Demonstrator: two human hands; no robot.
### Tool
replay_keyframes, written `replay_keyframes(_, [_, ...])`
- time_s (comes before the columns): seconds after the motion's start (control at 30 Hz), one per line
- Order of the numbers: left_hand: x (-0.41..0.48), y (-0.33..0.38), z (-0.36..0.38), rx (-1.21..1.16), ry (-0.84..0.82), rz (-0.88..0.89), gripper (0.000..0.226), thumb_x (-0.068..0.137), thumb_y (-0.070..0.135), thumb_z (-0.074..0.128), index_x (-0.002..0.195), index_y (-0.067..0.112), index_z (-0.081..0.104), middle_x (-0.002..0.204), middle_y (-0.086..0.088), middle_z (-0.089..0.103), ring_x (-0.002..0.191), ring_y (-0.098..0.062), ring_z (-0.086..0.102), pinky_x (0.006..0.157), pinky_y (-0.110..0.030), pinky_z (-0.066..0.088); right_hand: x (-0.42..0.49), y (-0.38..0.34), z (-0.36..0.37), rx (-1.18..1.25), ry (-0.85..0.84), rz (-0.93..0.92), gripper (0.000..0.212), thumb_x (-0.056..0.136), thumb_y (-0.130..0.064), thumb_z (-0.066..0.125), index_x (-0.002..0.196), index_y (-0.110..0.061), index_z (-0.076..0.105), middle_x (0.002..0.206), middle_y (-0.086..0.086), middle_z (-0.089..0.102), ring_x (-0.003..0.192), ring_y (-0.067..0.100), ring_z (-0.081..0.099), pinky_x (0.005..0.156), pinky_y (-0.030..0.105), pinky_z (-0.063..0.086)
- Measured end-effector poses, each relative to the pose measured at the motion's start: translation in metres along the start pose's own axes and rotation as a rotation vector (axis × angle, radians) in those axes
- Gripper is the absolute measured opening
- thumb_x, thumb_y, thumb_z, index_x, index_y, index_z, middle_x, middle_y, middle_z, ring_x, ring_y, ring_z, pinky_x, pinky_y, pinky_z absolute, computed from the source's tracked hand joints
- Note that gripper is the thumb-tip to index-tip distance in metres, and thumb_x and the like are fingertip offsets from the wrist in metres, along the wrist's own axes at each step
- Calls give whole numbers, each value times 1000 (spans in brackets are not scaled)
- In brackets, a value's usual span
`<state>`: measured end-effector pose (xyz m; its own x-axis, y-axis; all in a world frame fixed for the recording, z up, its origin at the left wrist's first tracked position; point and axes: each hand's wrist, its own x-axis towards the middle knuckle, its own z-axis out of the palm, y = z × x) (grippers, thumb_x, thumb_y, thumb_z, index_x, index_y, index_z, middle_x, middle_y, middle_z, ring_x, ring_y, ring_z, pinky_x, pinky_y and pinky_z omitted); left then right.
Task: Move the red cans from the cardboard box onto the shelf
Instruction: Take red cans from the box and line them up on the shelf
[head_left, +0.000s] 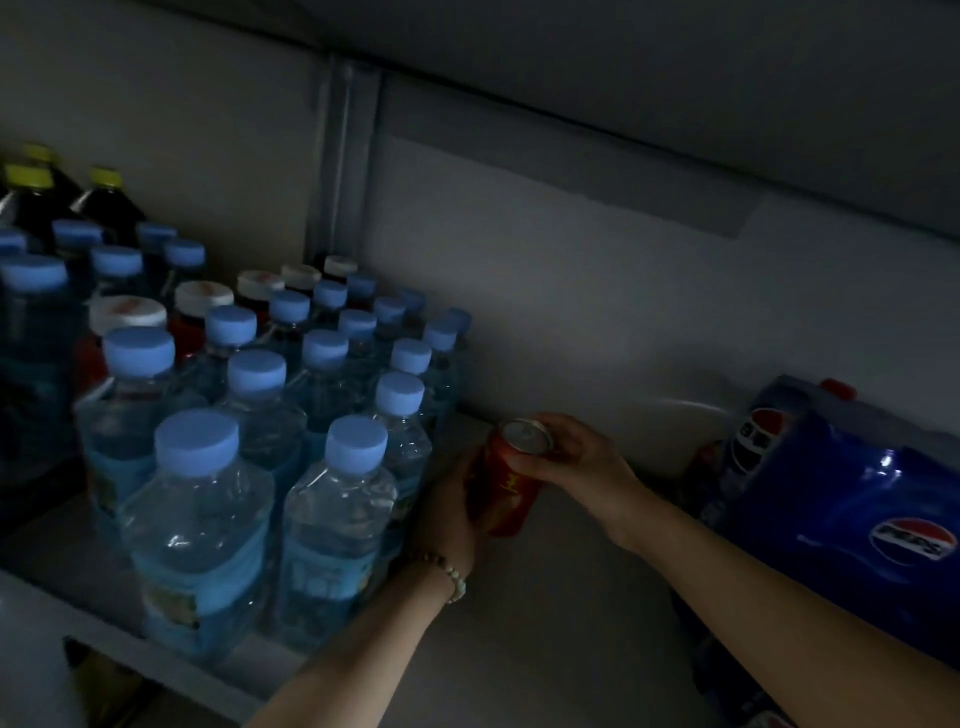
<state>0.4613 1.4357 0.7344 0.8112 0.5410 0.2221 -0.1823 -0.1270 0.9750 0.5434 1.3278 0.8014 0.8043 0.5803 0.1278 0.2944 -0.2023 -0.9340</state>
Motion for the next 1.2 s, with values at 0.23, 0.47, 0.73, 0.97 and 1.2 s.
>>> replay_keyframes(0.23, [1,-14,-6,241,-19,208,65,80,16,69,128,48,37,121,25,50,114,9,45,94,-7,35,54,9,6,5,18,3,31,77,-5,74,105,-14,62,96,-1,66,80,2,60,70,11,50])
replay_keyframes(0.47, [2,-34,-8,603,-99,105,88,84,45,59,147,34,-1,155,8,7,142,-12,8,117,-30,11,97,20,10,71,35,53,44,76,-11,76,118,-11,61,117,8,63,104,21,61,91,37,53])
replay_keyframes(0.73, [5,-27,-6,988,-306,-51,81,90,54,41,147,27,-9,157,2,-10,143,-22,-12,114,-34,-8,110,22,16,-13,101,-20,45,79,-9,74,121,-5,58,125,12,59,102,16,57,82,22,51])
replay_keyframes(0.97, [6,-29,-4,1111,-347,-46,75,90,57,38,149,23,7,157,-1,-3,143,-24,-9,114,-36,-10,106,20,25,-34,170,-23,46,80,-8,72,123,-3,55,121,11,57,97,13,53,60,5,47])
replay_keyframes(1.2, [6,-28,-4,1125,-366,-58,74,90,57,39,149,22,11,157,-1,-1,144,-25,-6,114,-37,-8,92,11,24,-120,212,38,67,88,-27,65,145,-11,33,148,8,38,129,19,44,89,17,35])
